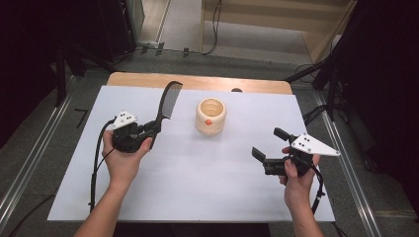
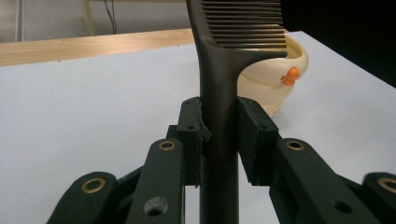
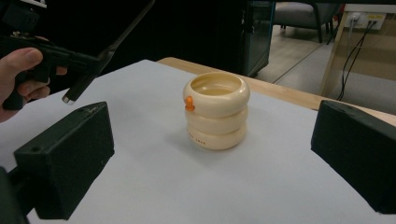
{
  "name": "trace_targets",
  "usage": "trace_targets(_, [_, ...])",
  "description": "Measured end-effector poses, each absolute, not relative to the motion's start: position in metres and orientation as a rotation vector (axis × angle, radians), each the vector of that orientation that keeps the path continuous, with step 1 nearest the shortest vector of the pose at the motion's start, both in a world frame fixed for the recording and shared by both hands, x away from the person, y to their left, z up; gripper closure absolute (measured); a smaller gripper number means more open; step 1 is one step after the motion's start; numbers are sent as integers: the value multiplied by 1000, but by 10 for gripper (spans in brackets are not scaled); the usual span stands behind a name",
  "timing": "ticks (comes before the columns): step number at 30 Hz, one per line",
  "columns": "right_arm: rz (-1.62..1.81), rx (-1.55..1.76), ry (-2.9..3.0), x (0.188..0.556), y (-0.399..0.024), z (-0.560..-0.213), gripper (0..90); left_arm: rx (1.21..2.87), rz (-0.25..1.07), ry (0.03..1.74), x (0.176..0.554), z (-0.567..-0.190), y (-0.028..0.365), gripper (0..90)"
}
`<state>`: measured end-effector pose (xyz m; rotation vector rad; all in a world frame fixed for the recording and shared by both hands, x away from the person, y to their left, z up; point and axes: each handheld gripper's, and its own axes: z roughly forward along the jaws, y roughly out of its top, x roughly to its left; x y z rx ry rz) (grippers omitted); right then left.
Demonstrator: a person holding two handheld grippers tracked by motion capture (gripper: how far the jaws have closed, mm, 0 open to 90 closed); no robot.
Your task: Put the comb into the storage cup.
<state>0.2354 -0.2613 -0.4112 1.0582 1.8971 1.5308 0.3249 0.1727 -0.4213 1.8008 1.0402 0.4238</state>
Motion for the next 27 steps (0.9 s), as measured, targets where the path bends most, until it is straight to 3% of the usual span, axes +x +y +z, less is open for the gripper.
trace_targets(27, [1674, 1103, 1971, 274, -202, -389, 0, 1747, 421, 903, 300, -420, 136, 722])
